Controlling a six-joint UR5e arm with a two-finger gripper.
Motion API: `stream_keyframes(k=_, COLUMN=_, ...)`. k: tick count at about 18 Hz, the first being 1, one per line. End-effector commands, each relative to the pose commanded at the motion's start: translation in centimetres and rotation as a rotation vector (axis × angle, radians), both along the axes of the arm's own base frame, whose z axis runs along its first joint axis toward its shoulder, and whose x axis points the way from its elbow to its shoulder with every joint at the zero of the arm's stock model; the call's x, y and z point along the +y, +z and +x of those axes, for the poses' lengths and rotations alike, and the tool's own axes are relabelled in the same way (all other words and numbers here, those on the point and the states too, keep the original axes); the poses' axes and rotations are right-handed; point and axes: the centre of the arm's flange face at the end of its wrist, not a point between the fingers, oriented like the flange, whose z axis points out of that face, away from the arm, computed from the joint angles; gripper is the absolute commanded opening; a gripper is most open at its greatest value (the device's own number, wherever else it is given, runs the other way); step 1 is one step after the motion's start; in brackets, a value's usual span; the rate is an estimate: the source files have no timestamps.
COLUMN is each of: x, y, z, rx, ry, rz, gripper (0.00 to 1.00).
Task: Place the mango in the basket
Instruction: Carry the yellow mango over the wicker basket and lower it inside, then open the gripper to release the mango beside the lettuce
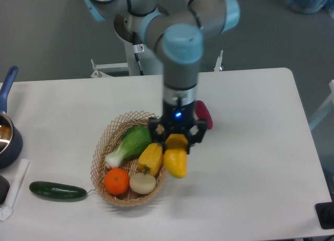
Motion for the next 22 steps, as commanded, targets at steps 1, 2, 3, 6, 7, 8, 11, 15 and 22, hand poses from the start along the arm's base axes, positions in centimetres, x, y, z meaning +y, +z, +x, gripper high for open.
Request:
stream_keyframes(k=1, x=0.2, y=-0.8, z=1.4, rx=-0.013, ry=-0.009, rz=-0.012, gripper=0.38)
stream_keyframes(k=2, x=0.3, y=-1.2, z=2.1, rx=-0.021, ry=-0.016, rz=-0.02, gripper=0.38)
stream_keyframes(k=3, x=0.5, y=-1.4, z=2.9, rx=-0.023, ry=-0.026, rz=-0.024, gripper=0.38)
stream_keyframes(k=6, x=0.4, y=-3.2, z=5.6, rx=-0.047, ry=-0.062, rz=-0.058, gripper=0.38)
stream_keyframes(k=7, x=0.4, y=-3.6, z=6.4, rx=-0.051, ry=-0.072, rz=-0.067, gripper=0.38)
stream_keyframes(k=8, x=0.4, y=-3.6, z=7.4, rx=-0.044, ry=-0.086, rz=-0.076, gripper=0.38)
stream_keyframes(k=11, x=0.3, y=-4.1, z=8.6, rx=-0.045, ry=-0.105, rz=-0.089, gripper=0.39)
stream_keyframes(k=15, x=-0.3, y=-5.3, z=9.3, rx=-0.062, ry=-0.109, rz=-0.111, gripper=0.42)
stream_keyframes(k=22, x=0.0, y=-5.9, z=9.7, rx=-0.064, ry=-0.127, rz=-0.12, gripper=0.93)
